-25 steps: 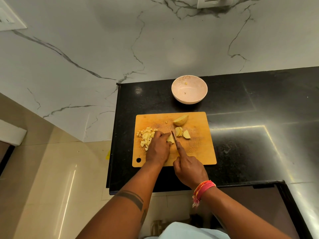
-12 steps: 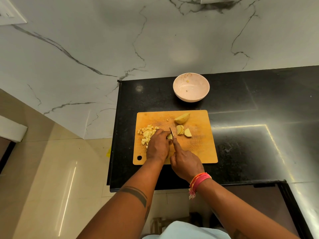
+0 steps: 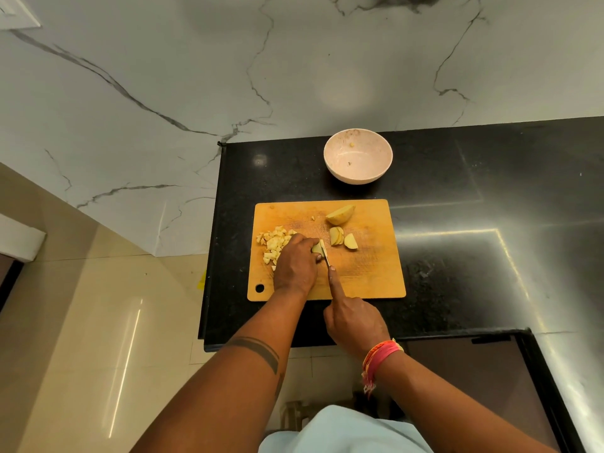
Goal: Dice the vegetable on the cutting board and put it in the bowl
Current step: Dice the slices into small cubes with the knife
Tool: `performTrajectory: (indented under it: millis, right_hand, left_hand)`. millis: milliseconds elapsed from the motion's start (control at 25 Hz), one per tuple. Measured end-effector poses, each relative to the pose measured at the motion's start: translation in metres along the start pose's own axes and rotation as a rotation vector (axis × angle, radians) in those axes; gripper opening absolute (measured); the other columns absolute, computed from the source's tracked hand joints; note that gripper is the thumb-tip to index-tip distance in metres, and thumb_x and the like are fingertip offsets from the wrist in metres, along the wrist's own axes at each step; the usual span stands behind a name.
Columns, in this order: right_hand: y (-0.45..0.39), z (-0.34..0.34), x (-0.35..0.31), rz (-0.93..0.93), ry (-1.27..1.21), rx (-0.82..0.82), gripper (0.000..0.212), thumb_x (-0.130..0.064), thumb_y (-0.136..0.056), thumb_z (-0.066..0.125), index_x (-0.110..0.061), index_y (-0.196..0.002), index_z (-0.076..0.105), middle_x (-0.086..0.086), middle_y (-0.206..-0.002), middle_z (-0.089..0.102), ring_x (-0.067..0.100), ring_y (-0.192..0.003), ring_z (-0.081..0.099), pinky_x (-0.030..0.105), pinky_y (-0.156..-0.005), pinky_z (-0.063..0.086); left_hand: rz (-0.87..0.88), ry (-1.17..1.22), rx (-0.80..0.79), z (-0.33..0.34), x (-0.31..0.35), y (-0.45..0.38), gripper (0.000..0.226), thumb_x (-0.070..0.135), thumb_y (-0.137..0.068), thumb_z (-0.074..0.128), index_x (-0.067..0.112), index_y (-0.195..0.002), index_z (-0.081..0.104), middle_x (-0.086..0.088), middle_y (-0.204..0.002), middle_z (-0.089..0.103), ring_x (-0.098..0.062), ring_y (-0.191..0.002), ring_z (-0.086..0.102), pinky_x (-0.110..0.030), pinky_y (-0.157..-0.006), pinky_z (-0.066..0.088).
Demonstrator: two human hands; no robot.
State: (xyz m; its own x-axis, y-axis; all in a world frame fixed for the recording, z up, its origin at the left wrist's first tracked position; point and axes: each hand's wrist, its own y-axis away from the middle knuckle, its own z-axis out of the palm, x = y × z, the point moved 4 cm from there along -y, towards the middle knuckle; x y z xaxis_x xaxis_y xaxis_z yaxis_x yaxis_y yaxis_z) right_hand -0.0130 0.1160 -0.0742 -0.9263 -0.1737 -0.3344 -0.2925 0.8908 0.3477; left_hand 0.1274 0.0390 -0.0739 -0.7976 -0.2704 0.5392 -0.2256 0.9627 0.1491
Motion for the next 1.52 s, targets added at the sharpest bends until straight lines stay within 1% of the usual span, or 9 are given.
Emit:
performTrajectory:
  millis: [160, 400, 600, 720, 880, 1120, 1280, 1440, 1520]
  right_hand:
    - [0.013, 0.002, 0.003, 0.001, 0.009, -0.019, 0.076, -0.033, -0.101, 0.035, -0.026, -0.161, -0.012, 0.001, -0.071, 0.058, 0.019, -0.053, 0.050, 0.034, -0.051, 0.039]
    - [0.021, -0.004, 0.011, -0.004, -0.074, 0.024, 0.074, -0.034, -0.101, 0.036, -0.031, -0.161, -0.008, -0.003, -0.066, 0.058, 0.016, -0.055, 0.055, 0.038, -0.056, 0.051]
    - [-0.001, -0.014, -0.001, -0.003, -0.098, 0.056, 0.071, -0.032, -0.101, 0.037, -0.029, -0.162, 0.001, 0.002, -0.070, 0.061, 0.021, -0.055, 0.053, 0.036, -0.053, 0.041]
    - [-0.013, -0.014, -0.007, 0.000, -0.096, 0.042, 0.070, -0.033, -0.101, 0.036, -0.030, -0.162, 0.002, 0.008, -0.075, 0.063, 0.027, -0.061, 0.057, 0.037, -0.056, 0.044]
    - [-0.024, -0.016, -0.007, -0.011, -0.081, 0.019, 0.069, -0.032, -0.101, 0.035, -0.031, -0.162, 0.003, 0.004, -0.071, 0.057, 0.023, -0.057, 0.052, 0.037, -0.056, 0.044]
    - [-0.033, -0.010, -0.008, -0.023, -0.071, 0.016, 0.070, -0.033, -0.102, 0.034, -0.031, -0.162, -0.001, 0.007, -0.071, 0.057, 0.027, -0.060, 0.055, 0.039, -0.057, 0.050]
    - [-0.011, -0.005, -0.001, -0.031, -0.026, -0.009, 0.073, -0.033, -0.101, 0.036, -0.029, -0.161, -0.006, 0.005, -0.069, 0.054, 0.028, -0.058, 0.055, 0.039, -0.055, 0.046]
    - [0.012, 0.001, 0.003, -0.029, 0.006, -0.023, 0.076, -0.033, -0.101, 0.036, -0.026, -0.161, -0.009, 0.003, -0.069, 0.057, 0.022, -0.053, 0.049, 0.035, -0.051, 0.038]
    - [0.019, 0.002, 0.005, -0.021, -0.033, -0.017, 0.076, -0.034, -0.100, 0.036, -0.029, -0.160, -0.010, 0.001, -0.068, 0.058, 0.019, -0.053, 0.050, 0.035, -0.052, 0.040]
  left_hand:
    - [-0.003, -0.009, 0.010, 0.002, -0.001, 0.000, 0.039, 0.022, -0.097, 0.066, 0.022, -0.136, 0.063, 0.004, -0.127, 0.058, -0.018, -0.116, 0.057, -0.029, -0.098, 0.046]
    - [-0.018, 0.001, 0.049, 0.002, -0.002, 0.005, 0.037, 0.020, -0.099, 0.063, 0.019, -0.136, 0.063, 0.003, -0.130, 0.060, -0.017, -0.120, 0.056, -0.028, -0.103, 0.044]
    - [-0.050, 0.000, 0.052, 0.002, -0.003, 0.002, 0.035, 0.019, -0.099, 0.063, 0.021, -0.133, 0.065, 0.004, -0.129, 0.060, -0.017, -0.117, 0.058, -0.030, -0.101, 0.048]
    - [-0.064, 0.036, 0.067, 0.002, -0.004, 0.001, 0.033, 0.015, -0.097, 0.064, 0.020, -0.129, 0.068, 0.004, -0.125, 0.061, -0.017, -0.115, 0.059, -0.030, -0.099, 0.050]
    - [-0.078, 0.058, 0.082, 0.001, -0.004, 0.001, 0.033, 0.012, -0.095, 0.066, 0.021, -0.127, 0.069, 0.005, -0.123, 0.063, -0.016, -0.112, 0.060, -0.029, -0.097, 0.051]
    - [-0.091, 0.059, 0.079, 0.000, -0.002, 0.000, 0.031, 0.012, -0.096, 0.065, 0.020, -0.126, 0.069, 0.003, -0.122, 0.064, -0.017, -0.112, 0.060, -0.030, -0.095, 0.052]
    - [-0.094, 0.065, 0.084, 0.000, -0.003, 0.002, 0.030, 0.012, -0.095, 0.066, 0.020, -0.124, 0.070, 0.003, -0.121, 0.064, -0.018, -0.111, 0.061, -0.033, -0.095, 0.052]
    - [-0.098, 0.066, 0.088, 0.002, -0.003, 0.003, 0.030, 0.013, -0.095, 0.067, 0.020, -0.125, 0.070, 0.004, -0.123, 0.063, -0.018, -0.112, 0.061, -0.031, -0.096, 0.051]
    - [-0.103, 0.071, 0.089, 0.002, -0.004, 0.002, 0.031, 0.013, -0.095, 0.067, 0.021, -0.124, 0.070, 0.004, -0.123, 0.062, -0.017, -0.112, 0.060, -0.031, -0.097, 0.051]
